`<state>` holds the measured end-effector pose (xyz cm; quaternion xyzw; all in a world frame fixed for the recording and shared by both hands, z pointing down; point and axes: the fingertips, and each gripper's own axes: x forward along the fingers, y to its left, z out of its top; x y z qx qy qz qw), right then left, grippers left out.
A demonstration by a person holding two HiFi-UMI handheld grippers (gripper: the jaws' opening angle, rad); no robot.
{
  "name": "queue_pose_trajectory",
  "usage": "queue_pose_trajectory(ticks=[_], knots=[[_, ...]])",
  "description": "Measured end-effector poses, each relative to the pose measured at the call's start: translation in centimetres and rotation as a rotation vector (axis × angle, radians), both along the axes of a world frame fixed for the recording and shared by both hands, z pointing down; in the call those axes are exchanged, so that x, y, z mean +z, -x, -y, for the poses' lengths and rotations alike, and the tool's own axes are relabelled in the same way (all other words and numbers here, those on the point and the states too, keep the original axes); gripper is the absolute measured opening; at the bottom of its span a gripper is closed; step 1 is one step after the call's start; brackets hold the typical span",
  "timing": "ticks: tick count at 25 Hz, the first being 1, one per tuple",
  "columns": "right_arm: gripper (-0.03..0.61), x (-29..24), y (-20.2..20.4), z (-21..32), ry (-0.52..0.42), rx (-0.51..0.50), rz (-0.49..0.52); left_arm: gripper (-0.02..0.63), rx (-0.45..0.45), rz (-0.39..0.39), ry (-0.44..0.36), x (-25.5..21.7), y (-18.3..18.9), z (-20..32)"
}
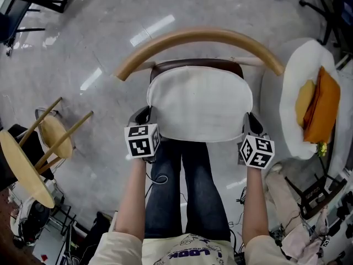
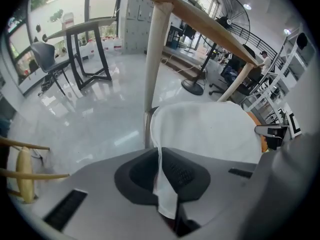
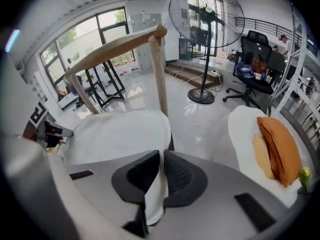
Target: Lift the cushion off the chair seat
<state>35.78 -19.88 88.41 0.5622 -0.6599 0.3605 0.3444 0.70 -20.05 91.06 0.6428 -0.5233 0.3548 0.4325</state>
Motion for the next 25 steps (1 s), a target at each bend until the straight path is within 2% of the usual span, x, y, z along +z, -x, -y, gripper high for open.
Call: queue_pose_trajectory(ticks=[12,25], knots=[[0.044,-13.3,1.1,-0.8,-0.156,-0.013,0.005,0.036,-0.056,-0.021,-0.119,-12.6,0.9,-2.7],[0.043,-32.7,3.6,-6.0,-0.366,0.034,0.009,0.035,-0.029,-0.025,-0.316,-32.0,3.6,-6.4]])
